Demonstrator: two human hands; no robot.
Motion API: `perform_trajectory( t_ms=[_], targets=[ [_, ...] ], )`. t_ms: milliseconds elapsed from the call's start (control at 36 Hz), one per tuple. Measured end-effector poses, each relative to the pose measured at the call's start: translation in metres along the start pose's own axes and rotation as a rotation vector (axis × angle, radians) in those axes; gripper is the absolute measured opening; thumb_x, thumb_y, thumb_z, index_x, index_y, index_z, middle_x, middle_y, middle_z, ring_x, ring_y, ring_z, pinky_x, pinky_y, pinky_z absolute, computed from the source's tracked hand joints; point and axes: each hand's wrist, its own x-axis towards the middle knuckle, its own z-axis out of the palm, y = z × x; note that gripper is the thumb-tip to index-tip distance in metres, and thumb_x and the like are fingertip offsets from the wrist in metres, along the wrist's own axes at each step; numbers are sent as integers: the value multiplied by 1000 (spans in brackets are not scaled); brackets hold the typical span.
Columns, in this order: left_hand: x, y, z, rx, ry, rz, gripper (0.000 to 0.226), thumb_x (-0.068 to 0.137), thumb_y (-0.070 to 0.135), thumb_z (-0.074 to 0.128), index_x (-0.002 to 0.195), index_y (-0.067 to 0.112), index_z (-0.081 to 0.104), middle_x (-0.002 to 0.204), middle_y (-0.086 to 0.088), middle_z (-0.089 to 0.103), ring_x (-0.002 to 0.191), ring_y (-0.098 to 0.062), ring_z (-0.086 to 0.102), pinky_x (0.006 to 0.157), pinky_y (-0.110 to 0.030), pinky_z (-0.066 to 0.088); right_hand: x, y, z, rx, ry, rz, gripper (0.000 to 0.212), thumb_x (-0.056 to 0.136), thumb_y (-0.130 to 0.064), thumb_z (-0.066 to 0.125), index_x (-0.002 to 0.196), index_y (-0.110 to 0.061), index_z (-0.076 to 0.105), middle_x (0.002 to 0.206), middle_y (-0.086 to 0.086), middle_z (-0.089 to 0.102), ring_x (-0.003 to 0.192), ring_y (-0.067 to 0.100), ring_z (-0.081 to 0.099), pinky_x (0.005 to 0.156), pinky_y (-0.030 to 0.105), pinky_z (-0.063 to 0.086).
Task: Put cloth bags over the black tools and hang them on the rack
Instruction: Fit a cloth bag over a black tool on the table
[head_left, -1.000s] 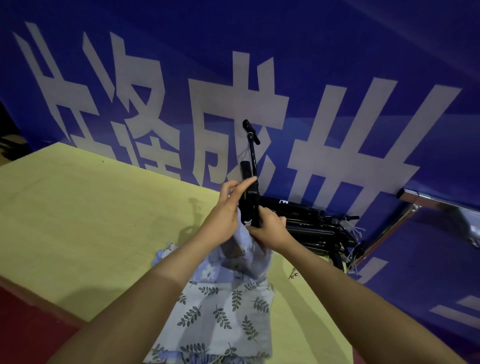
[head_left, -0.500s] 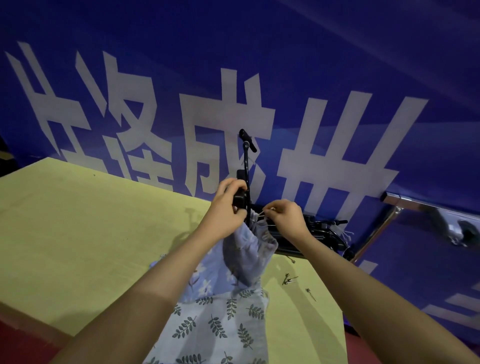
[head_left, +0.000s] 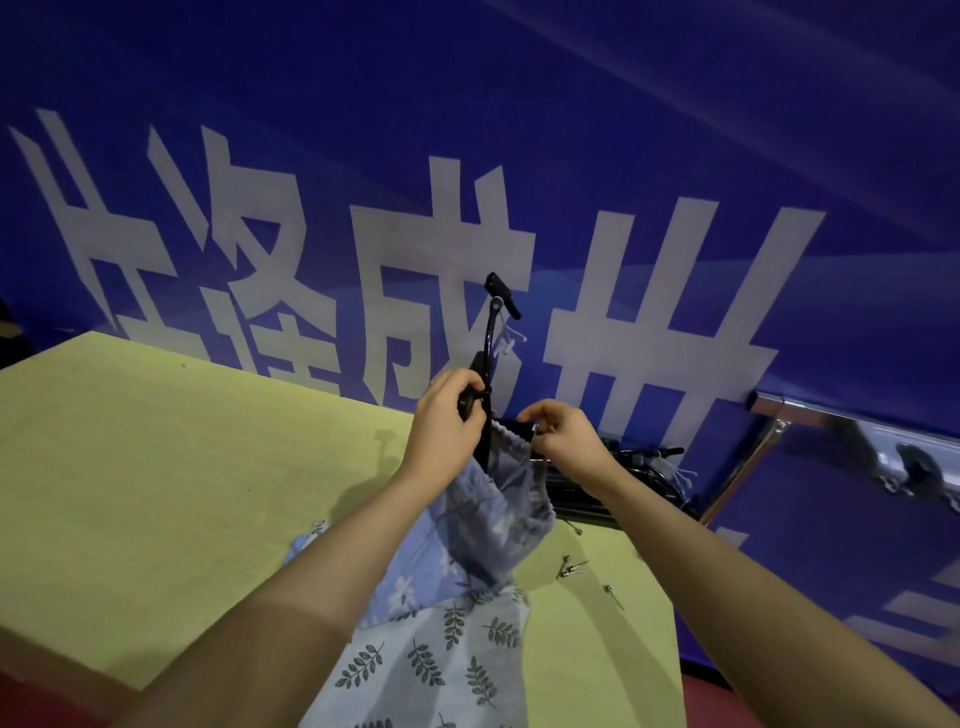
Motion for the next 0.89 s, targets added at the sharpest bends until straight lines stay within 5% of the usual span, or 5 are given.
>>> perform_trajectory(
  t_ms=[222, 389, 583, 694, 889],
  targets=[
    [-4, 0, 3, 50, -36, 68, 23, 89, -3, 52, 108, 4, 61, 111, -6, 57, 110, -20, 53, 93, -20, 40, 2, 7, -3, -621, 167, -144, 19, 95, -1, 43, 107, 1, 58, 111, 15, 50, 83, 36, 57, 71, 47, 53],
    [1, 6, 1, 101, -60, 109, 23, 89, -2, 52, 110, 3, 59, 112, -7, 56, 111, -23, 52, 95, -26, 42, 3, -11, -5, -113, 280, -44, 43, 95, -25, 49, 56, -9, 45, 52, 5, 44, 50, 20, 41, 56, 34, 40],
    [14, 20, -11, 260, -173, 195, 26, 91, 3, 49, 115, 5, 56, 115, -8, 53, 109, -24, 50, 92, -34, 43, 16, -59, -23, 153, 357, -83, 44, 92, -28, 51, 56, -4, 45, 49, 8, 37, 51, 23, 41, 59, 57, 54],
    [15, 22, -13, 386, -227, 204, 28, 92, 9, 47, 120, 7, 53, 119, -7, 50, 110, -24, 49, 87, -35, 44, 21, -84, -31, 253, 396, -136, 45, 94, -24, 49, 59, 5, 54, 65, 35, 55, 53, 27, 45, 55, 48, 49],
    [8, 13, -12, 600, -232, 217, 38, 93, 42, 43, 109, 10, 58, 107, -4, 57, 106, -24, 51, 91, -33, 36, 16, -97, -39, -164, 431, -375, 45, 94, -32, 52, 55, -10, 44, 50, 6, 47, 46, 17, 39, 47, 28, 31]
  ],
)
